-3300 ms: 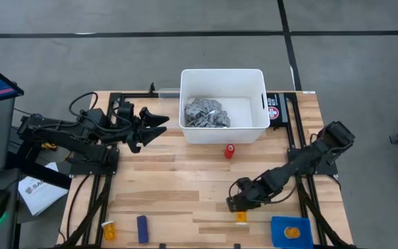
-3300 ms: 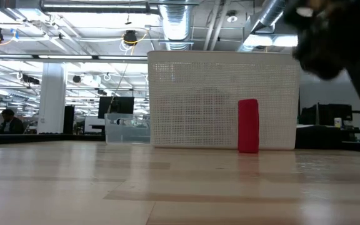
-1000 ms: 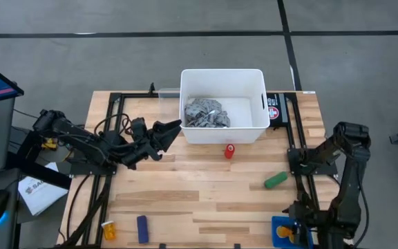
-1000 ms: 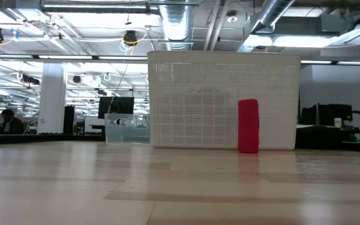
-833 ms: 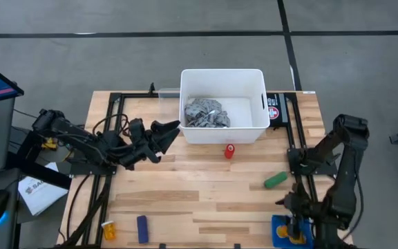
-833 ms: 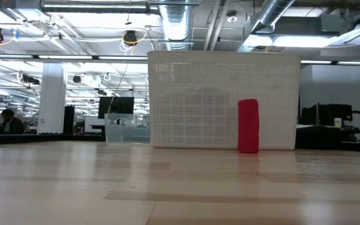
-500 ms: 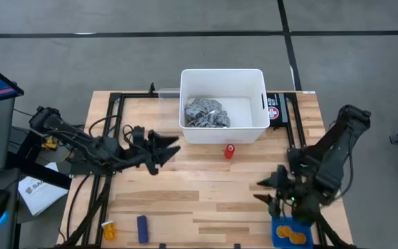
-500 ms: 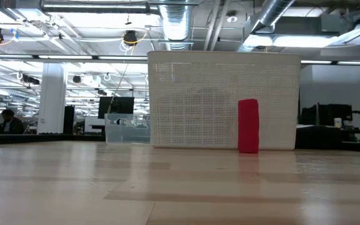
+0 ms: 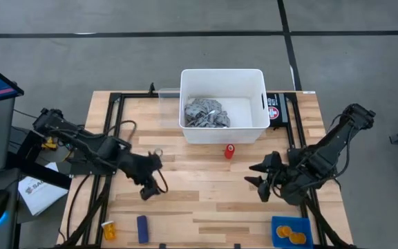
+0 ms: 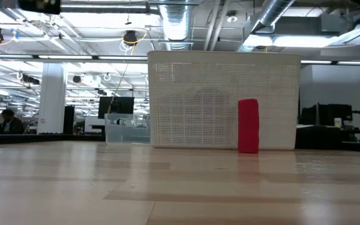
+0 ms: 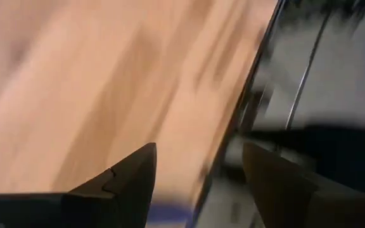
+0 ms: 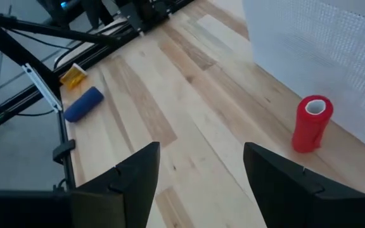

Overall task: Pick & Place Medicine items
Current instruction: Put the orange pill bottle into the blue bin

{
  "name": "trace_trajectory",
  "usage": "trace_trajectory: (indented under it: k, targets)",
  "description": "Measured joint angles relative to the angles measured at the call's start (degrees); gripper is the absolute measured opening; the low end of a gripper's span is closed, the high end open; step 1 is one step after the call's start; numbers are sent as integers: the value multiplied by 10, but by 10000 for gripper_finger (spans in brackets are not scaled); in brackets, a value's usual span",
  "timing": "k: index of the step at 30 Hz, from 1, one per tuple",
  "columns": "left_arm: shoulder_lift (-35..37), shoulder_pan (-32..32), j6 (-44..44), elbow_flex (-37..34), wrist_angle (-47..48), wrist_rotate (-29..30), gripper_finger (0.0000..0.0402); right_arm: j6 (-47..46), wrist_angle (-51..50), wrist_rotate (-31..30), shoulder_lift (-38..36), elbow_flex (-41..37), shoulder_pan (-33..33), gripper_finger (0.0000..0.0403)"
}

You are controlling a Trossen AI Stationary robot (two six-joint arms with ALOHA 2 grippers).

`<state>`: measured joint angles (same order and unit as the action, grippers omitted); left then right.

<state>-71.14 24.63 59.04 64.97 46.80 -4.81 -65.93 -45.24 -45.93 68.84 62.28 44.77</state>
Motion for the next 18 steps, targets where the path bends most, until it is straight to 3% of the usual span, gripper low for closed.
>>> trace_trajectory:
  k: [6,8,14,18]
  targets:
    - [-99,-4,-54,46,193,-274,224,0,10,-4,1,0,0,224]
    - [-124,11,-76,46,234,-333,224,0,10,-6,1,0,0,224]
    - [-172,43,-86,42,276,-428,231,5,9,-29,1,0,7,224]
    - [-196,66,-77,23,266,-447,246,19,7,-40,1,0,14,223]
